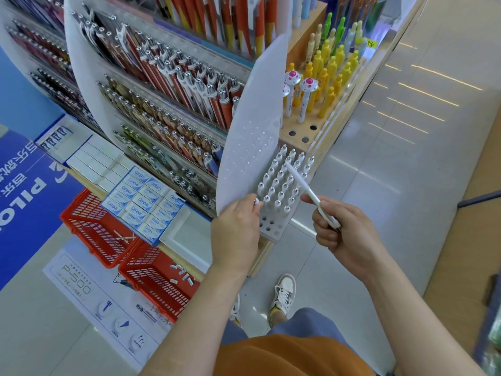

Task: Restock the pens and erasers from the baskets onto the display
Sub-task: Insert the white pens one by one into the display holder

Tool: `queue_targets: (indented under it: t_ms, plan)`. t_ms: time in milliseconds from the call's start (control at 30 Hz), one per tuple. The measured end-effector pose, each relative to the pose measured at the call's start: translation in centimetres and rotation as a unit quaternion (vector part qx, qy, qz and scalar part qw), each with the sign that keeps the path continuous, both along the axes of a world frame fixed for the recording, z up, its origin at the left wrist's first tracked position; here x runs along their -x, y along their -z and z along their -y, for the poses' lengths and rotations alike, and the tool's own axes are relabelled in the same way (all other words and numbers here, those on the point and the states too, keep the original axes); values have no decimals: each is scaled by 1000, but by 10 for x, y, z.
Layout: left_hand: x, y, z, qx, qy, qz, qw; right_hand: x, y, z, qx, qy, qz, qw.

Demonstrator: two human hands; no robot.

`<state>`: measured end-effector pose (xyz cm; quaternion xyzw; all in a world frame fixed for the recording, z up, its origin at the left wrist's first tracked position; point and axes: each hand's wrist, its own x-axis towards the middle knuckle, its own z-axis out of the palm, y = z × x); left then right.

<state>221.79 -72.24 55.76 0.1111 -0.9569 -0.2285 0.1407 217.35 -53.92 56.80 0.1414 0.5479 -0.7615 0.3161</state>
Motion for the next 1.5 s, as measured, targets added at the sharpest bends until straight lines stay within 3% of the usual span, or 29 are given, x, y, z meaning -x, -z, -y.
queue_targets:
  t_ms: [300, 433, 500, 633, 733, 833, 933, 1000, 1067, 1167, 1267, 1400, 1500]
  plan:
    - [17, 1, -3, -8, 9, 32, 999, -5, -1, 2, -14, 17, -23, 999]
    - [9, -12, -3, -10, -5, 114, 993, -5, -7, 1, -32, 59, -49, 997]
    - [-2, -26, 0, 0, -14, 88, 996, -3, -10, -1, -45, 76, -60, 994]
    - [-19, -53, -3, -6, 86, -70, 994, 0, -16, -2, -97, 73, -81, 989]
    - [-11, -51, -10, 41, 169, -26, 984, 0, -26, 1, -122, 16, -113, 986]
    - [-5, -46, -11, 50, 190, 20, 980, -2, -35, 4, -132, -50, -159, 977]
    - [-9, -53, -12, -35, 157, 5, 987, -1, -35, 2, 2, -57, -99, 993]
    - [-11, -61, -14, -209, 90, 20, 973, -2, -29, 0, 12, -92, -75, 993]
    - [-10, -68, -17, -392, 41, 47, 918, -7, -22, 2, -39, -147, -95, 984]
    - [-7, -74, -18, -526, 17, 64, 848, -18, -20, 16, -23, -168, -102, 980]
    - [-9, -74, -15, -538, 24, 68, 840, -22, -16, 25, 16, -131, -93, 987]
    - [-10, -78, 0, -542, -4, 10, 841, -21, -10, 21, -21, -136, -107, 985]
    - [-12, -85, 11, -497, -2, -34, 867, -20, -11, 17, -55, -148, -109, 981]
